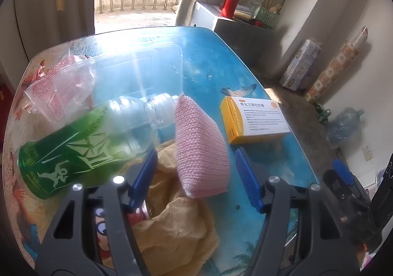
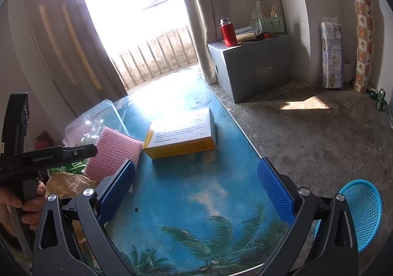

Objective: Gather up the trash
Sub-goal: 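Move the left tool toward the pink scrubber while the right tool approaches the table, then close the left tool on the pink mesh scrubber and lift it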

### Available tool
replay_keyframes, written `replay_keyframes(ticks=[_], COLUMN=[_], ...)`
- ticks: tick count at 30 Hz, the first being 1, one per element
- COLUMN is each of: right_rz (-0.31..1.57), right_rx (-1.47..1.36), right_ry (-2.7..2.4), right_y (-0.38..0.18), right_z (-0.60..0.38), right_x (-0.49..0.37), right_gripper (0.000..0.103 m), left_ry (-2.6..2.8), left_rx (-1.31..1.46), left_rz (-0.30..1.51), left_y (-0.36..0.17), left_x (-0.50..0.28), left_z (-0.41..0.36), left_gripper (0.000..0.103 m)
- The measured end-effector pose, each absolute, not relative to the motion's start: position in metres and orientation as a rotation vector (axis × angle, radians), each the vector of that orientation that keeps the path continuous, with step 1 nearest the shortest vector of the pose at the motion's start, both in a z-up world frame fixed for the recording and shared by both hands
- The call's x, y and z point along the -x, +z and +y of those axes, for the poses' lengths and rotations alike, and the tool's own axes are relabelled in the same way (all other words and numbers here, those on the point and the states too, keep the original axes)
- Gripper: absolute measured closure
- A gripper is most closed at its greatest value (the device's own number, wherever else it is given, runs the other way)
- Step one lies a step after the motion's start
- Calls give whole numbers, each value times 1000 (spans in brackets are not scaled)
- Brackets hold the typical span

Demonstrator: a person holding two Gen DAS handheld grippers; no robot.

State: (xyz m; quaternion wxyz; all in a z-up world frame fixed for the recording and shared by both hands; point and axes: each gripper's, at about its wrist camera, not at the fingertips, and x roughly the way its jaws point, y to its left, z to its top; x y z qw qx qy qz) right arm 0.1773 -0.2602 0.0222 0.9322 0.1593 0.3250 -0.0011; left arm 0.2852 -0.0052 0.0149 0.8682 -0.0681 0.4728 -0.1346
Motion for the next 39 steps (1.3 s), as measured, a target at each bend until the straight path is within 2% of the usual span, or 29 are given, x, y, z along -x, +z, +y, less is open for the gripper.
replay_keyframes(ticks=[5,10,16,19,25,39], right_rz=[666,682,691,690,682,686], right_rx=[-350,-367,-354,-340,-349,-359], right_ry=[24,43,61,63,59,55], right_y=[16,7,2,4,8,10], right_z=[-269,-270,-266,-266,-270,-272], right_x=[-187,-193,-194,-194,-193,-183], right_gripper=[6,6,8,10,12,13], left_ry=[-273,-290,-305,-282,-330,-430], left_rx=[113,80,60,44,84,98], left_rz=[1033,1040,1050,1068,1093,1056], left_y=[3,0,-2,-7,-16,9], left_x=[-289,-286,-284,-286,-290,-258], left_z=[-14,-24,-31,-34,-39,-38], left_gripper=[57,65,65,60,59,75])
